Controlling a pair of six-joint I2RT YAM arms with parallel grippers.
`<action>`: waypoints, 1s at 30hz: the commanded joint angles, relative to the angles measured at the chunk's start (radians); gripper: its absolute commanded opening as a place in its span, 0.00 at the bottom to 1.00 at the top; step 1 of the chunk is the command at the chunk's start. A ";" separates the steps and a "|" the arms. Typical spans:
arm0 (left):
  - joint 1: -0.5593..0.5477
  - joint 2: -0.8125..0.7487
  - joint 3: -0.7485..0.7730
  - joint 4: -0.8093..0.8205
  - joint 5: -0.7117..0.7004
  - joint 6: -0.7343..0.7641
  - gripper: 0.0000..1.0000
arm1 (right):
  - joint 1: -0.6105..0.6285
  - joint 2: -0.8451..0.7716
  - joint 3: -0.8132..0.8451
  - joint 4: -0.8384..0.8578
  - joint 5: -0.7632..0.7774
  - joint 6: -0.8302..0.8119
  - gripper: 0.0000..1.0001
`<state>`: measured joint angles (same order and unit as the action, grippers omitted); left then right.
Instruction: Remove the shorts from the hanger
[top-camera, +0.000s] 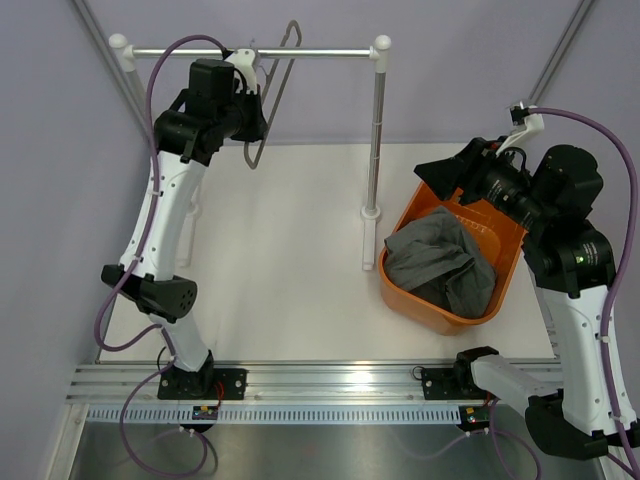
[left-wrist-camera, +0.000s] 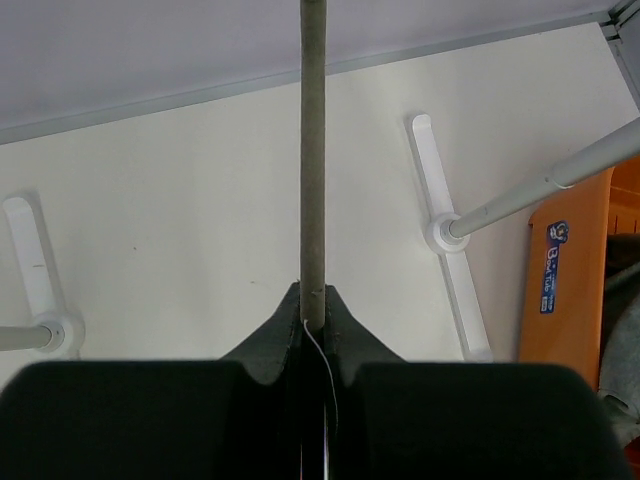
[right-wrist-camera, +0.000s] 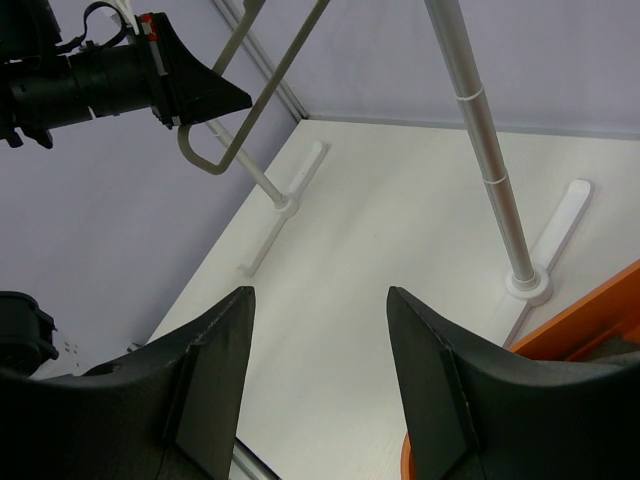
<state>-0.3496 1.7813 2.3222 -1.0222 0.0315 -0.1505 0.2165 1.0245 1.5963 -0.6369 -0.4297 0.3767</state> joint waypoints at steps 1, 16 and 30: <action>0.003 0.015 0.026 0.065 0.028 -0.001 0.00 | -0.003 -0.015 0.007 -0.010 0.006 -0.012 0.64; 0.000 -0.121 -0.080 0.120 0.048 -0.020 0.25 | -0.003 -0.032 -0.009 -0.015 0.006 -0.015 0.64; -0.129 -0.462 -0.300 0.209 -0.163 -0.003 0.79 | -0.002 -0.067 -0.065 -0.001 0.017 -0.022 0.87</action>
<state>-0.4545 1.4017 2.0537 -0.8906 -0.0666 -0.1539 0.2165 0.9817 1.5459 -0.6559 -0.4271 0.3668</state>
